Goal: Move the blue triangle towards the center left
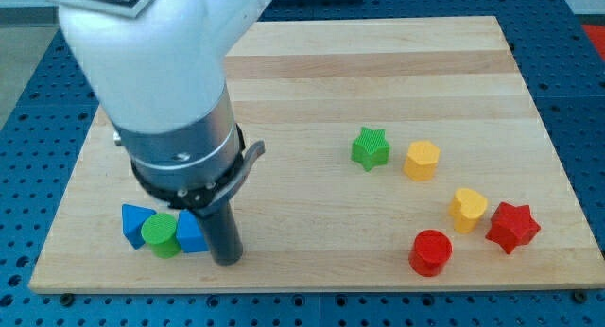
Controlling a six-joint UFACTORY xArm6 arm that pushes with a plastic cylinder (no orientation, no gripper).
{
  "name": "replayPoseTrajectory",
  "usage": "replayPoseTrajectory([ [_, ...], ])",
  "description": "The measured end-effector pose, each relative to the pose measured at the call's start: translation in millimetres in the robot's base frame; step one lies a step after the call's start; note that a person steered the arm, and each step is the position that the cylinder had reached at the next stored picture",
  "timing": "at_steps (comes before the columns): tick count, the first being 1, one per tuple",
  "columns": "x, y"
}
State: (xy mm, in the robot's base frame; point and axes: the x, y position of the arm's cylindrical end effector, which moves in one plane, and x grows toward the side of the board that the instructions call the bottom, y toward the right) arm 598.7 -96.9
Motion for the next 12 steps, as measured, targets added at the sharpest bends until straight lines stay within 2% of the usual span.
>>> replayPoseTrajectory([
  [2, 6.8, -5.2],
  [4, 6.8, -56.7],
  [5, 5.7, -62.9],
  [7, -29.2, -67.2],
  [8, -24.8, -107.3],
  [9, -2.8, -124.4],
  [12, -107.2, -125.2],
])
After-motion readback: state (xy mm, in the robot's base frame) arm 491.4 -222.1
